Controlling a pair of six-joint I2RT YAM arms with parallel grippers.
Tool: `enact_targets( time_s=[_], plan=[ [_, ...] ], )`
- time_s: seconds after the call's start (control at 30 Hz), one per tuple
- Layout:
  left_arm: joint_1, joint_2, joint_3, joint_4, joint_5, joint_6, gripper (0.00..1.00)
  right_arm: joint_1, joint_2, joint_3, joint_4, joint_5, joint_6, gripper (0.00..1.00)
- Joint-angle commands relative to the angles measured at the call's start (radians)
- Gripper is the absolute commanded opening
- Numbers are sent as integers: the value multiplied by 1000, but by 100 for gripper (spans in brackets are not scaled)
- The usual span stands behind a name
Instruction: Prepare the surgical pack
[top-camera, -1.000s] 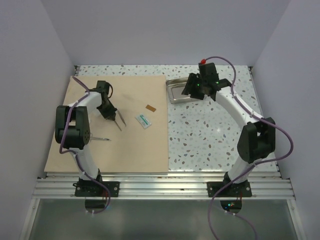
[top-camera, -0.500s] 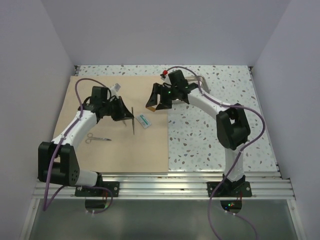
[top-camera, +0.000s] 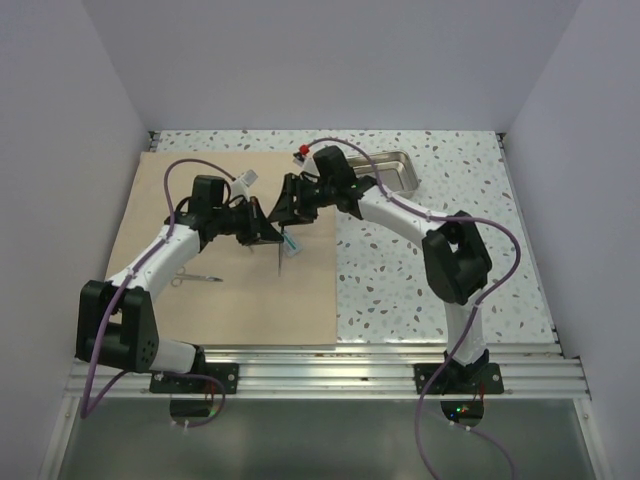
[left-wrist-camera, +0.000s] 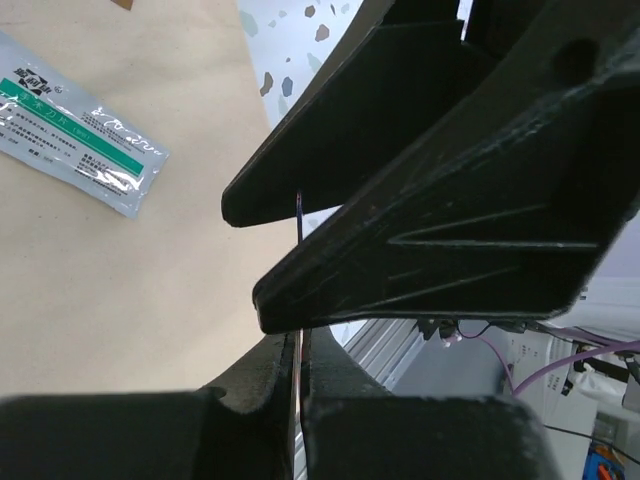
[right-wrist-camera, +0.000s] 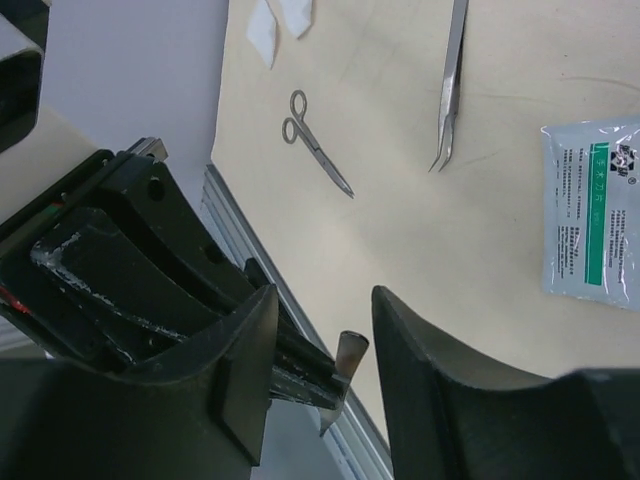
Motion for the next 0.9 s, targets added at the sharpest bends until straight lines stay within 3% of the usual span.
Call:
enact_targets(
  time_s=[0.0, 0.03, 0.1, 0.13, 0.17, 0.2, 0.23, 0.3, 0.33, 0.43, 0.7, 0.87],
  plan=[
    [-7, -15, 25, 46, 33, 5, 0, 4, 1, -7, 26, -6, 20, 45],
    [-7, -14, 29, 47, 32, 3, 0, 5, 1, -10, 26, -6, 21, 42],
    [-8, -8, 36, 55, 27, 0, 0, 4, 1, -18, 29, -1, 27, 24],
    [-7, -2, 42, 54, 15, 2, 0, 5, 3, -17, 10, 6, 29, 8],
    [-7, 8, 61, 46, 6, 6, 0, 2, 4, -12, 3, 14, 32, 1],
    [-7, 12, 68, 44, -5, 6, 0, -2, 10, -1, -3, 19, 38, 0],
    [-5, 17, 76, 44, -37, 5, 6, -7, 18, 3, -9, 39, 46, 0],
    [-4, 32, 108, 22, -86, 3, 29, -28, 24, 14, -15, 69, 84, 0],
    [-2, 40, 120, 8, -135, 5, 47, -42, 27, 16, -15, 91, 99, 0],
    [3, 73, 170, -66, -224, 21, 58, -138, 29, 17, 0, 210, 179, 0],
    [50, 150, 213, -216, -462, -1, 58, -387, 87, 78, -40, 426, 426, 0],
    [65, 199, 225, -235, -551, -38, 59, -472, 162, 170, -84, 534, 438, 0]
  ],
)
